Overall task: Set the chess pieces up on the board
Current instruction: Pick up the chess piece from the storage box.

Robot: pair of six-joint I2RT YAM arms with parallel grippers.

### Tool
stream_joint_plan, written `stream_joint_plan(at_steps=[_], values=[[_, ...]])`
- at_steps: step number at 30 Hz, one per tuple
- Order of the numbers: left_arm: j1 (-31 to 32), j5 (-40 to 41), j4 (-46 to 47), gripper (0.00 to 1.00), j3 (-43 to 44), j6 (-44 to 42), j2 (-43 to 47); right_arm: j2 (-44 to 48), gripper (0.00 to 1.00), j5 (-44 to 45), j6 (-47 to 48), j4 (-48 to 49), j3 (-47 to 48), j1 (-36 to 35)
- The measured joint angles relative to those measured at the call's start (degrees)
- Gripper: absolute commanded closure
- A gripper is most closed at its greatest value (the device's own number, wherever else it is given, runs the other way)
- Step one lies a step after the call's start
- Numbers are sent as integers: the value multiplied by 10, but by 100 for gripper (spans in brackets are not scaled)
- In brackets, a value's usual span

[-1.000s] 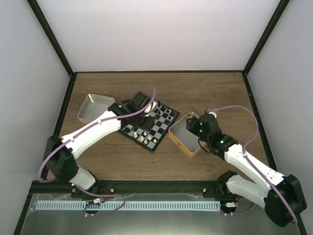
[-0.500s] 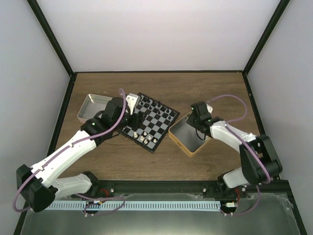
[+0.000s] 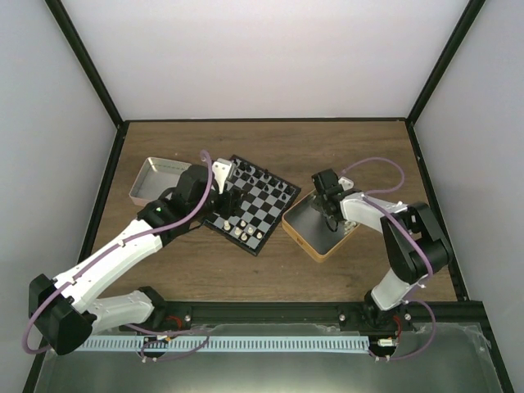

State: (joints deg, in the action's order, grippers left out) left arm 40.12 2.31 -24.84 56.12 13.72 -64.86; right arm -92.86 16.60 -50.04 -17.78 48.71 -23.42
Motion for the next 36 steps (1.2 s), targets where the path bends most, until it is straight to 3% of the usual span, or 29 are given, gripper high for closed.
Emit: stream_joint_plan(at_steps=[11,20,25,30,36], values=[[0,-1,3,31,0,0,0,-44,74,17,1,2,27,0],[0,-3,4,31,0,0,0,-58,93,38,5,6,35,0],[0,-3,6,31,0,3,0,-53,95,37,14,4,34,0],[0,-9,24,30,-3,21,0,14,95,9,39,8,3,0],[0,-32,63,25,-31,82,1,147,96,-93,117,70,-62,0]])
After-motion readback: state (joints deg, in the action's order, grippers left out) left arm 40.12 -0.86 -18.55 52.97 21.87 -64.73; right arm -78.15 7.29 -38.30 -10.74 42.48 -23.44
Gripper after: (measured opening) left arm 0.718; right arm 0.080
